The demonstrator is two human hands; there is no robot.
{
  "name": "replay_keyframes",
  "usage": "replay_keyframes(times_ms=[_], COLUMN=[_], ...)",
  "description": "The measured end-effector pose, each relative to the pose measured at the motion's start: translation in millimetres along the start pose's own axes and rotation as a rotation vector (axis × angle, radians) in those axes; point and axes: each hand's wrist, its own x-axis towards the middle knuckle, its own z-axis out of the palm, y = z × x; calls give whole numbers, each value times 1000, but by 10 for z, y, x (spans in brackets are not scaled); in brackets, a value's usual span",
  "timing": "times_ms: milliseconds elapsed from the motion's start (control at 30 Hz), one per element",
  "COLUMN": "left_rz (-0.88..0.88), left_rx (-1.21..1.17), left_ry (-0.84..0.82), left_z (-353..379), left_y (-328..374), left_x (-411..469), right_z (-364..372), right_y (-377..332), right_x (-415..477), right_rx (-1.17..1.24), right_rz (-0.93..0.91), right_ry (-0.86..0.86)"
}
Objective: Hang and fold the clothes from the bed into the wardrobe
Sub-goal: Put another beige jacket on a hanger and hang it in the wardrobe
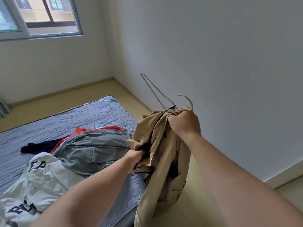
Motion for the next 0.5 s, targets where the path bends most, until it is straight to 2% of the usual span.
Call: replay_keyframes(times_ms=[67,133,267,367,500], left_rz=[-9,90,299,388,471], left_rx=[-250,-311,-167,44,280], left_ry=[-29,34,157,231,231], left_z=[-36,-97,-219,-300,-325], left_y=[53,169,556,884,1206], left_x=[22,29,47,143,224], right_z=[-51,-100,-243,-345,-451], right_y=[75,174,420,571,686], right_x=[2,4,-9,-33,-60], right_rx=[-8,-22,-48,-52,-62], right_rz=[19,47,110,154,184], right_ry=[27,51,102,123,153])
